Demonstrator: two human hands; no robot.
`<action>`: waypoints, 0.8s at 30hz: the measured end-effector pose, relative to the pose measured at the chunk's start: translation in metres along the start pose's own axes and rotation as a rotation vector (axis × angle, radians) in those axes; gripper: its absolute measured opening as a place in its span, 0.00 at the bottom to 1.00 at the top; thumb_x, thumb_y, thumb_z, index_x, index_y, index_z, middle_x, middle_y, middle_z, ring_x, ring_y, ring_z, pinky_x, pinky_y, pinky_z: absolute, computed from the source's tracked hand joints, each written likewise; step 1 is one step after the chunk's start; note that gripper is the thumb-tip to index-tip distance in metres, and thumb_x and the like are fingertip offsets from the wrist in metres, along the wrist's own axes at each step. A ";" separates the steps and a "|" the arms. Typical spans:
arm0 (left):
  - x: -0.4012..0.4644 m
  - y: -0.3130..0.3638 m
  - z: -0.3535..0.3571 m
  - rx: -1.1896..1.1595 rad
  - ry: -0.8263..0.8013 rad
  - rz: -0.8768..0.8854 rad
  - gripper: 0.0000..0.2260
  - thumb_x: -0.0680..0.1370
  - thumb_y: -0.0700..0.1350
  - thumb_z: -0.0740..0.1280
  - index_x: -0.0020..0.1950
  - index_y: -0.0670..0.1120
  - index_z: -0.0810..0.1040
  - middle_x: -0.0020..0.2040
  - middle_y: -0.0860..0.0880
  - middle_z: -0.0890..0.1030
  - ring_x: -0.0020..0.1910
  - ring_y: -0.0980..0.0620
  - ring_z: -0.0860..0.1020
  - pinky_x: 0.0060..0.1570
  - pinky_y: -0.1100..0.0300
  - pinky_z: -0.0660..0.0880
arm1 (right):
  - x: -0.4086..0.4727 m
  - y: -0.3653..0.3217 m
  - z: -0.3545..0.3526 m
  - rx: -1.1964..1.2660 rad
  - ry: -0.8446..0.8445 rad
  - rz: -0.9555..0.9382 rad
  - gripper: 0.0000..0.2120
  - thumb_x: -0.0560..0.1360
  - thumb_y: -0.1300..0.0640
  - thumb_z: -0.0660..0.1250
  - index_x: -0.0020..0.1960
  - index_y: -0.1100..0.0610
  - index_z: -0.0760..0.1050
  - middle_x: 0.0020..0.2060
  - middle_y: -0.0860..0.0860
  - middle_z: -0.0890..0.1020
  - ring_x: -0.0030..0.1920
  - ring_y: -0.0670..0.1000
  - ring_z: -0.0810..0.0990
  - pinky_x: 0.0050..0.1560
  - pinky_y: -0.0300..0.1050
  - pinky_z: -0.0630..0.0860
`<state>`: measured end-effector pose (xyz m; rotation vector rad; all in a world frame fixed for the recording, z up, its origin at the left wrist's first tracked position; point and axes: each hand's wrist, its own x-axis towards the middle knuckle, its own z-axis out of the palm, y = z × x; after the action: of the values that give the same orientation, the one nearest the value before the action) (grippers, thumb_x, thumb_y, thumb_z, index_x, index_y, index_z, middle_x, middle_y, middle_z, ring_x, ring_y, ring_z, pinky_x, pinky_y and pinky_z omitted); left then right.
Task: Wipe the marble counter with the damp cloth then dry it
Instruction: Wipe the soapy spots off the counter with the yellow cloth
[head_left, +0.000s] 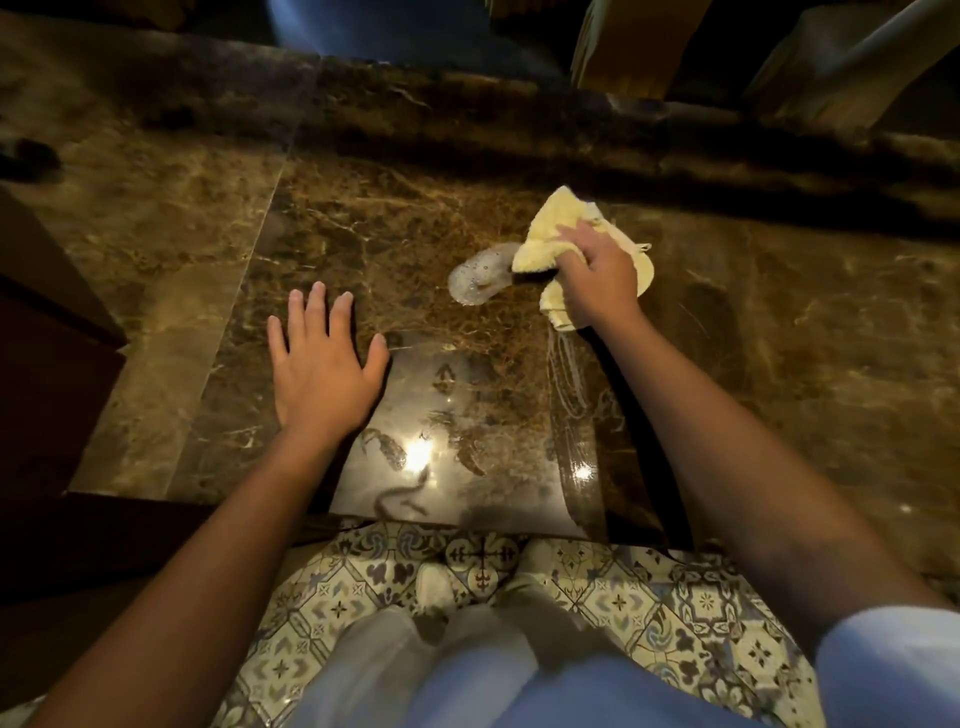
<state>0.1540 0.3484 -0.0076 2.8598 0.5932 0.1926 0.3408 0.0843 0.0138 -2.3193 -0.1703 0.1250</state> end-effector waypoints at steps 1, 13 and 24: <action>0.000 0.000 -0.001 -0.004 -0.002 0.000 0.30 0.82 0.59 0.58 0.80 0.45 0.64 0.83 0.40 0.61 0.83 0.40 0.54 0.80 0.38 0.49 | -0.012 -0.001 0.001 -0.006 -0.027 -0.033 0.21 0.78 0.52 0.61 0.69 0.52 0.79 0.75 0.55 0.74 0.77 0.56 0.68 0.76 0.54 0.63; -0.004 0.002 -0.011 -0.058 -0.058 0.009 0.30 0.84 0.59 0.57 0.82 0.45 0.62 0.84 0.40 0.57 0.84 0.40 0.50 0.81 0.38 0.46 | -0.181 0.022 -0.017 0.156 -0.001 -0.076 0.16 0.70 0.62 0.62 0.47 0.56 0.88 0.56 0.54 0.87 0.64 0.53 0.82 0.71 0.50 0.73; -0.003 -0.002 -0.011 -0.087 -0.057 0.026 0.29 0.84 0.56 0.60 0.81 0.43 0.63 0.84 0.39 0.58 0.84 0.39 0.51 0.80 0.38 0.45 | -0.260 0.072 -0.060 0.027 0.235 0.109 0.19 0.80 0.49 0.58 0.67 0.47 0.79 0.75 0.47 0.72 0.77 0.48 0.66 0.75 0.60 0.65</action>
<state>0.1486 0.3511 0.0027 2.7796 0.5242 0.1365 0.0994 -0.0498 0.0122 -2.2947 0.0757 -0.0912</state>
